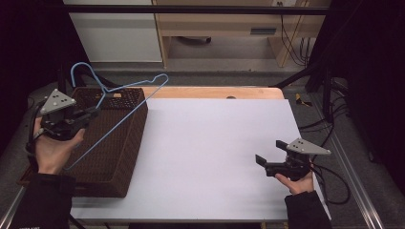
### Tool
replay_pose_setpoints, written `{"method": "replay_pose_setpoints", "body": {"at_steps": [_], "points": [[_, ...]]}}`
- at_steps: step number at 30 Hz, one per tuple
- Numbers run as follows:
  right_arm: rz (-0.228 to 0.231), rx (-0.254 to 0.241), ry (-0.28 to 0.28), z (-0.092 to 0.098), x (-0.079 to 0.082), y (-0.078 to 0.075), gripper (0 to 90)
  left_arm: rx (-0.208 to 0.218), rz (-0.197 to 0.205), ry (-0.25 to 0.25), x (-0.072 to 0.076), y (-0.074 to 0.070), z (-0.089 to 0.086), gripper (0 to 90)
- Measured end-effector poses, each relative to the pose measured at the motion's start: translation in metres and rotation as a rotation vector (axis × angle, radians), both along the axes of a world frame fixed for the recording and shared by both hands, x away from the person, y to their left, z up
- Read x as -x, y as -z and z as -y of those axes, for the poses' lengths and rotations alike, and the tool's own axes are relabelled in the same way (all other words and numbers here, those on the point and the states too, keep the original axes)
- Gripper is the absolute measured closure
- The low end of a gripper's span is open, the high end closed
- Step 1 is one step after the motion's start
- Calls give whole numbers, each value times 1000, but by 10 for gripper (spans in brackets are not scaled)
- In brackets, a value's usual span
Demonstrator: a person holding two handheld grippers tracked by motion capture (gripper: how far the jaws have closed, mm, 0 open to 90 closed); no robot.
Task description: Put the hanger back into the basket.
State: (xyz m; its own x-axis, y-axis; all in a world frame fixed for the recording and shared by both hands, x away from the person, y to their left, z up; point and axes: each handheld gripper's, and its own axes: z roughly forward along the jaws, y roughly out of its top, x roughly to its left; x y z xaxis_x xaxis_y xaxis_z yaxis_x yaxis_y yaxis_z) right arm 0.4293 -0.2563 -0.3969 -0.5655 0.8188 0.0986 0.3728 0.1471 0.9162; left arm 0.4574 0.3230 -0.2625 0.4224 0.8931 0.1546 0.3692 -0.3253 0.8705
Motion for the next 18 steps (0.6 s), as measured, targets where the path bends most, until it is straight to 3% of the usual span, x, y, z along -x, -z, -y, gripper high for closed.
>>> {"method": "replay_pose_setpoints", "body": {"at_steps": [18], "points": [[-6,14,-1,-2,-1,2,41,-37,-16,-78,-11,20,-52,871]]}}
